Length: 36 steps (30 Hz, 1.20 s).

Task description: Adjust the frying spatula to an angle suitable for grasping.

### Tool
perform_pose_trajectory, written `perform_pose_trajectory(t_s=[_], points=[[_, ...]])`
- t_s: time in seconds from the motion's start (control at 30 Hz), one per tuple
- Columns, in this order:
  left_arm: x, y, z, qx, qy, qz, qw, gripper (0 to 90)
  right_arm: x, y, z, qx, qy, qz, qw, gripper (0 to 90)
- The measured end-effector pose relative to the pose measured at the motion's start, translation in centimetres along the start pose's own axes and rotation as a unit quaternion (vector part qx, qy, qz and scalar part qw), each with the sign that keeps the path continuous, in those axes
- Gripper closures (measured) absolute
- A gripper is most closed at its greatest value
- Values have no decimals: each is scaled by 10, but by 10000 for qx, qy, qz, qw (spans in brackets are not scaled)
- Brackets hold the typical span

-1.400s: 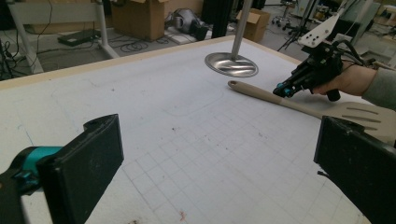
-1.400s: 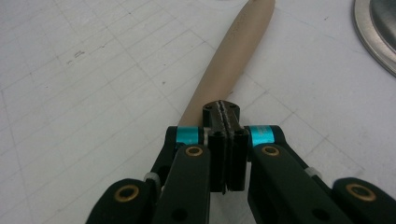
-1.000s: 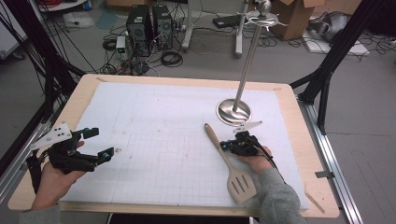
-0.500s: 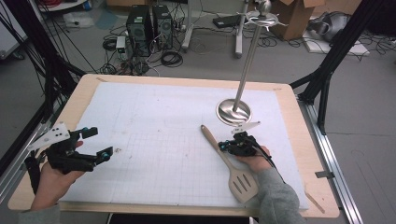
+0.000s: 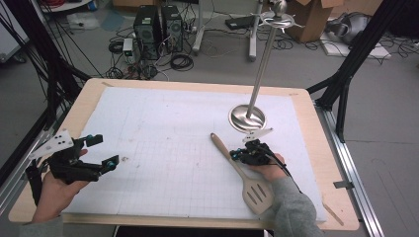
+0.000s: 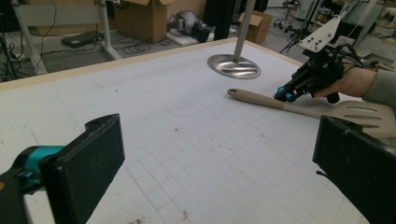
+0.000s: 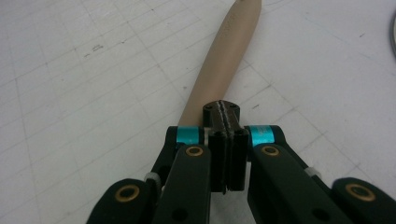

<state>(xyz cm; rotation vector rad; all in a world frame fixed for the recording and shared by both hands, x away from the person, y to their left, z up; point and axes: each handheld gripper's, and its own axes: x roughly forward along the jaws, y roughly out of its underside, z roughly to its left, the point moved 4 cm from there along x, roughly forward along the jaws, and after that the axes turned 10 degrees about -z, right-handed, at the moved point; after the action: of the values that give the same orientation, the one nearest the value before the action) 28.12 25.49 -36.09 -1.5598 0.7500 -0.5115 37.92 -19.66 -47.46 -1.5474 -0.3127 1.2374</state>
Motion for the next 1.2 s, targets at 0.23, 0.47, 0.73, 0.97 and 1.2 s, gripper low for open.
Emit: perform_pose_trajectory(t_s=[0.23, 0.47, 0.73, 0.97, 1.2], points=[[0, 0, 0, -3, -6, -2, 10000, 26, 4, -1, 6, -116, -192, -5, 9997, 900], [-2, 0, 1, -2, -26, -12, 10000, 26, 5, -3, 11, -331, -225, 36, 9992, 900], [-3, -1, 2, -4, -30, -42, 10000, 26, -7, -7, 8, -344, 80, -4, 9994, 900], [-3, -2, 1, 21, -18, -39, 10000, 26, -21, -14, 17, -495, 267, -90, 9984, 889], [-1, -1, 1, 8, -9, -11, 10000, 26, -30, -16, 25, -571, 489, 20, 9972, 696]])
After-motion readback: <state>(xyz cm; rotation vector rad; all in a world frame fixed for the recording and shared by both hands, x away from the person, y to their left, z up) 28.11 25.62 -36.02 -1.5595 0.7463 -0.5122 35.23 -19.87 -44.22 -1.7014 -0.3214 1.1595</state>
